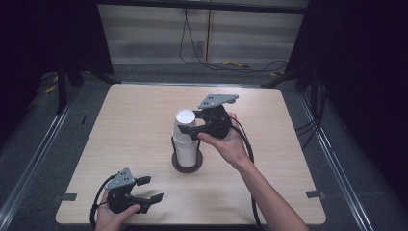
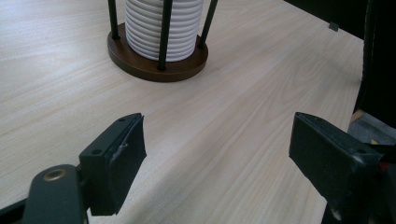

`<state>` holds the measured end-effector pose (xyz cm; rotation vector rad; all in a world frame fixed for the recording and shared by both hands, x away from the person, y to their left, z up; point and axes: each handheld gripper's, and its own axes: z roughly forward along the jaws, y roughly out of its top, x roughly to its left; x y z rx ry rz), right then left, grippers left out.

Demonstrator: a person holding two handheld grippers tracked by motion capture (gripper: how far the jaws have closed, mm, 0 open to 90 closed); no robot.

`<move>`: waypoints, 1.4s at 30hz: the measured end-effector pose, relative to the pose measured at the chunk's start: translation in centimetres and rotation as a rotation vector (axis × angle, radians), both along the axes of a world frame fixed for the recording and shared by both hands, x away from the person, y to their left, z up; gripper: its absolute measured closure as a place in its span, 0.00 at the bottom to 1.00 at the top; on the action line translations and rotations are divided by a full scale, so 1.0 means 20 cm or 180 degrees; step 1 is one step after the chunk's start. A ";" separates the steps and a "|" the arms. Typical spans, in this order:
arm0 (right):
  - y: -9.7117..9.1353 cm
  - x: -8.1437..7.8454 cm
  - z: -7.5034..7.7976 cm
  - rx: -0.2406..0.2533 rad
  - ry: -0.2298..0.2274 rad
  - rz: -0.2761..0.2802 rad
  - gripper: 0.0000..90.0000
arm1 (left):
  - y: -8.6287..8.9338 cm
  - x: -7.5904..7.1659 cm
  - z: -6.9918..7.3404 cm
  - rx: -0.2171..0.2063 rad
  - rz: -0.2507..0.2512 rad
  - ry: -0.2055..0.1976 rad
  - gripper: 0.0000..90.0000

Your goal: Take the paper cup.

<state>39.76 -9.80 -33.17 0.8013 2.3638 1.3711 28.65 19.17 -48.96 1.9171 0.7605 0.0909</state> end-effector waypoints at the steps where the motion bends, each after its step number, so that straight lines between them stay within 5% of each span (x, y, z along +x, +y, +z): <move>1: -0.01 0.00 0.01 0.0017 -0.0003 0.0001 0.39 | 0.00 0.00 0.00 0.0002 -0.0003 -0.0002 0.21; 42: -0.22 -0.12 0.14 0.0654 -0.0206 -0.0059 0.39 | 0.00 0.01 -0.01 0.0012 0.0022 -0.0001 0.21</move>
